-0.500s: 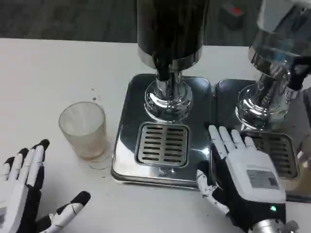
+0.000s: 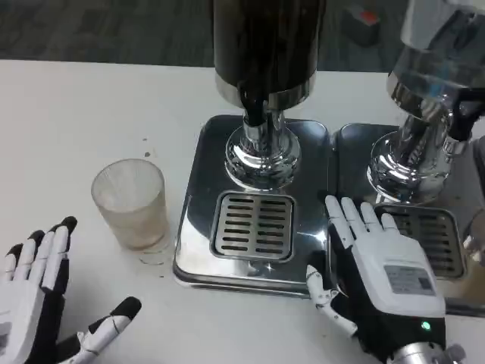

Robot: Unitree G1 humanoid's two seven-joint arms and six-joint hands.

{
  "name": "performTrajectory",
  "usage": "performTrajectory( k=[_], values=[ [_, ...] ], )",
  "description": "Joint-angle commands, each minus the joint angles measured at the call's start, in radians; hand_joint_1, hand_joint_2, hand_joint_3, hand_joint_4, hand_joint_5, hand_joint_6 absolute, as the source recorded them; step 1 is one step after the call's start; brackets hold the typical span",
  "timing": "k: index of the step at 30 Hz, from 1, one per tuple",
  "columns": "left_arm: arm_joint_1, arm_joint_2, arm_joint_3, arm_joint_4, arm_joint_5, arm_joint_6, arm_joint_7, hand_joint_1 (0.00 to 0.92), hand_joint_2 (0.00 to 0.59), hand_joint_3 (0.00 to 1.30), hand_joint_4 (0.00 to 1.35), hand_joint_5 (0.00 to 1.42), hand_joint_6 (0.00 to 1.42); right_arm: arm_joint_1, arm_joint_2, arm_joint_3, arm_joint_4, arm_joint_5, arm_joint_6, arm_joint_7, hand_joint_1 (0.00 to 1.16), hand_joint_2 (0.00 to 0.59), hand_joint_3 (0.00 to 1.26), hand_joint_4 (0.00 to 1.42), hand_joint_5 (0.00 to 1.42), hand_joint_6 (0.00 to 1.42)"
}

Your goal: Grasp the cup under the faucet to collect the drink, then remove the cup.

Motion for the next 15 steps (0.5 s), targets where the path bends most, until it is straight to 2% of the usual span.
performTrajectory(
  k=[1, 15],
  values=[
    [0.004, -0.007, 0.005, 0.006, -0.012, -0.003, 0.012, 0.000, 0.131, 0.00, 0.00, 0.00, 0.00, 0.000, 0.003, -0.004, -0.004, 0.000, 0.008, 0.002, 0.17, 0.582, 0.00, 0.00, 0.00, 0.00],
    [0.006, -0.007, 0.010, 0.001, -0.020, -0.006, 0.010, 0.000, 0.131, 0.00, 0.00, 0.00, 0.00, -0.004, 0.005, -0.003, -0.003, 0.005, 0.011, 0.010, 0.17, 0.582, 0.00, 0.00, 0.00, 0.00]
  ],
)
